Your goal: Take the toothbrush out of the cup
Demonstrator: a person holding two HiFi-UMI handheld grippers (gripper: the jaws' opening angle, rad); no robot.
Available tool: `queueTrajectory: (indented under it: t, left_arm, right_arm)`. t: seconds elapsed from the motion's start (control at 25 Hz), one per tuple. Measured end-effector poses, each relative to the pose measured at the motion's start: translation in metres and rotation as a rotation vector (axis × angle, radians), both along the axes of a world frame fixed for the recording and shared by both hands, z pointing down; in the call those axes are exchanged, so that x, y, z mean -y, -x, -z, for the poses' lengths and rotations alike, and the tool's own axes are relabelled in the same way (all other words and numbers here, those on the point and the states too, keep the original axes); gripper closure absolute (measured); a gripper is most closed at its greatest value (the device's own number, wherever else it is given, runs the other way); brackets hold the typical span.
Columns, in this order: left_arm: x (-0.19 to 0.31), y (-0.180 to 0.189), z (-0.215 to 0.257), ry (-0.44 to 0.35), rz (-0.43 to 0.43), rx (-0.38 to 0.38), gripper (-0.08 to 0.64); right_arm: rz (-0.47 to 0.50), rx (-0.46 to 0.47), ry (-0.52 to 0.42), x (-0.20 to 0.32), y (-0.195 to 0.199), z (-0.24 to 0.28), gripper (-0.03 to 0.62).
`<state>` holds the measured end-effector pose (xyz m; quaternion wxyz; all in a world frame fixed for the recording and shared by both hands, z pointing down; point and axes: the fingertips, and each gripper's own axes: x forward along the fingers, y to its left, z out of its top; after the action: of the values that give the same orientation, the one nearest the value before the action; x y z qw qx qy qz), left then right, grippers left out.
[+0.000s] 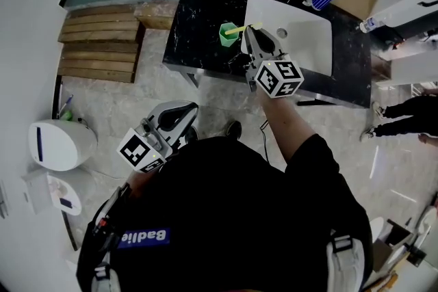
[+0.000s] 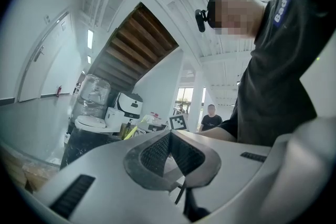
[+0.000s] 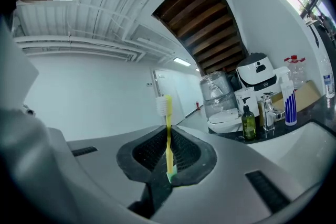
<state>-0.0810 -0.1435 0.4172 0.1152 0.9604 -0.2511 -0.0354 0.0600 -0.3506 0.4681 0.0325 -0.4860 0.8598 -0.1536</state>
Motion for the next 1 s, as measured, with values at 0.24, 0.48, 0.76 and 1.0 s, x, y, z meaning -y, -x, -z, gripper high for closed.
queueTrajectory:
  t: [0.24, 0.48, 0.76, 1.0]
  left_arm:
    - [0.001, -0.008, 0.001, 0.002, -0.040, -0.013, 0.558]
    - [0.000, -0.015, 0.004, -0.004, -0.068, -0.016, 0.558]
    - [-0.001, -0.020, 0.008, -0.012, -0.087, -0.016, 0.558]
    - [-0.005, -0.025, 0.006, -0.007, -0.098, -0.012, 0.558]
  right_arm:
    - [0.039, -0.035, -0.035, -0.027, 0.005, 0.026, 0.561]
    - [0.087, -0.034, -0.027, -0.064, 0.015, 0.029, 0.561]
    - [0.176, -0.050, -0.005, -0.106, 0.032, 0.025, 0.561]
    - [0.223, -0.061, -0.008, -0.139, 0.041, 0.026, 0.561]
